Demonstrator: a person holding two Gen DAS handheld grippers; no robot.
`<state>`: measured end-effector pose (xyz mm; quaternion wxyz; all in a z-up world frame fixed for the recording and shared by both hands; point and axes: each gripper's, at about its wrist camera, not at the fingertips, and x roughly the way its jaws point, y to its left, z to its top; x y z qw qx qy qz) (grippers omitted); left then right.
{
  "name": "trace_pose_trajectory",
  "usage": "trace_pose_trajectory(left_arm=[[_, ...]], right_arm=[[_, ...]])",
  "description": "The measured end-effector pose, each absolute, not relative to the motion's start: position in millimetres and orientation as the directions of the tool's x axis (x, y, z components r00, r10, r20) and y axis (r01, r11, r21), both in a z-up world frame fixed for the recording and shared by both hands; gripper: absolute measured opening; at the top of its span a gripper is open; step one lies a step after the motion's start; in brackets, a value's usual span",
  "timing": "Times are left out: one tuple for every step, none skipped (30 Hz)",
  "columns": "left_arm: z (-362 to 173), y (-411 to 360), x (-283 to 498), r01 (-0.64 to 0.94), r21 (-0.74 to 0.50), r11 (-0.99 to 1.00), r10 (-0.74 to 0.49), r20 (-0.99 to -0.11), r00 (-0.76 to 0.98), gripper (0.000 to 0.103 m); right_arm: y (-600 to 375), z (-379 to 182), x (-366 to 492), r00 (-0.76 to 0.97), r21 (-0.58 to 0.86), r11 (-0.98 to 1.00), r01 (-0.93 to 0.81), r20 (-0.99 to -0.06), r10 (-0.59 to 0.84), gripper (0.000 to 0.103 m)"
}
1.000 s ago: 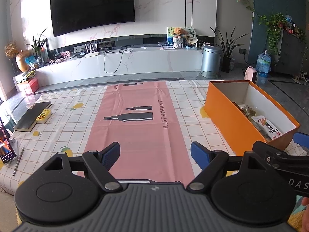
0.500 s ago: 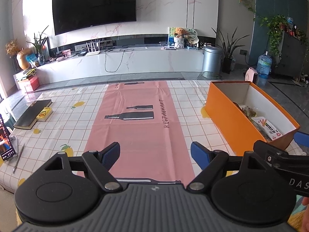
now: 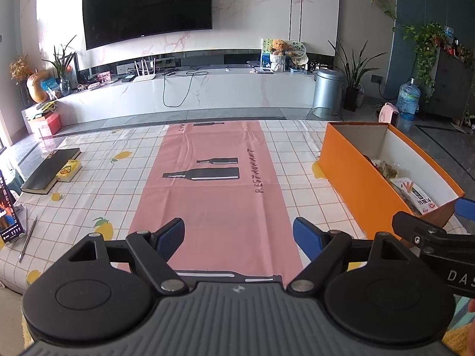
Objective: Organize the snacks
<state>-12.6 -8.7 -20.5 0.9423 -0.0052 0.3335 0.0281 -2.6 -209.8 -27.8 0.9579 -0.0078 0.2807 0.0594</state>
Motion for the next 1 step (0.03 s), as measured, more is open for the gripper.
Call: trace_pose_trajectory(left_arm=[[-20.4,-8.2,-12.4,-0.059,0.010,0.998,0.052,-0.628,0.777,0.097]], right_arm=[[-209.1,-28.0,-2.0,0.835,0.016,0.993,-0.119,-0.539,0.108,0.099]])
